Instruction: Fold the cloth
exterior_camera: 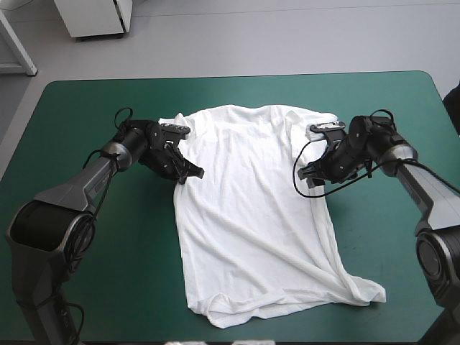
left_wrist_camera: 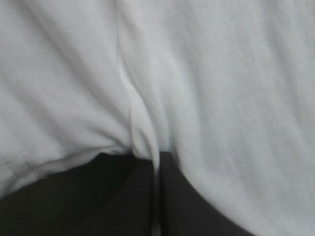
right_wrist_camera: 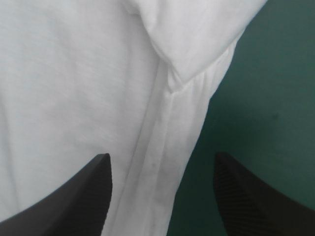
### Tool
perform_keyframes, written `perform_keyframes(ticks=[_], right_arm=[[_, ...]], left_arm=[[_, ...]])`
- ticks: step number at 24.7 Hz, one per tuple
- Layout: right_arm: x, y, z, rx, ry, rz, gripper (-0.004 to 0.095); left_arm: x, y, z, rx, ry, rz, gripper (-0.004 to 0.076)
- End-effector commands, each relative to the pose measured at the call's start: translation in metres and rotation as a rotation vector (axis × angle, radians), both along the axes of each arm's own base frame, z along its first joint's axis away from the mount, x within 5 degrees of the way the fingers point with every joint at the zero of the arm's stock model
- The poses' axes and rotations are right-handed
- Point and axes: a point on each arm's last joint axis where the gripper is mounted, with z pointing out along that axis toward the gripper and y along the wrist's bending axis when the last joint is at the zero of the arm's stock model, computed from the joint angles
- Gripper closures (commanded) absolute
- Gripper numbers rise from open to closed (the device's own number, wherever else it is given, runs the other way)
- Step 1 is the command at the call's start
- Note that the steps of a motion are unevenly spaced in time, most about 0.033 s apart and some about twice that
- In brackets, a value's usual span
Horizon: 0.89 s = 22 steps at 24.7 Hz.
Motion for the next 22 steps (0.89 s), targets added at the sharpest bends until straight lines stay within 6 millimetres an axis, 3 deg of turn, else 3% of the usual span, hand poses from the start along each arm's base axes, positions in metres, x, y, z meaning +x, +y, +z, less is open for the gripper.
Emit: perform_keyframes(ticks=[1, 6, 10, 12, 18, 22], right_arm=[[0.006, 0.002, 0.008, 0.02, -0.042, -0.002, 0.0331], [0.013, 0.005, -0.016, 0.022, 0.03, -0.013, 0.0364], [0.015, 0.01, -0.027, 0.037, 0.062, -0.001, 0.064], [0.016, 0.014, -0.028, 0.037, 0.044, 0.016, 0.0897], [0.018, 0.014, -0.025, 0.035, 0.02, 0.011, 0.0921], [0.021, 0.015, 0.002, 0.045, -0.015, 0.023, 0.0921]], left_arm=[[-0.008, -0.009, 0.003, -0.033, 0.047, -0.014, 0.0734], [-0.008, -0.009, 0.004, -0.035, 0.038, -0.012, 0.0734], [-0.008, -0.009, 0.004, -0.035, 0.038, -0.012, 0.0734], [-0.008, -0.009, 0.004, -0.035, 0.038, -0.012, 0.0734], [-0.011, -0.008, 0.017, -0.035, 0.011, -0.045, 0.0734], [-0.024, -0.004, 0.045, -0.03, -0.01, -0.09, 0.0734]])
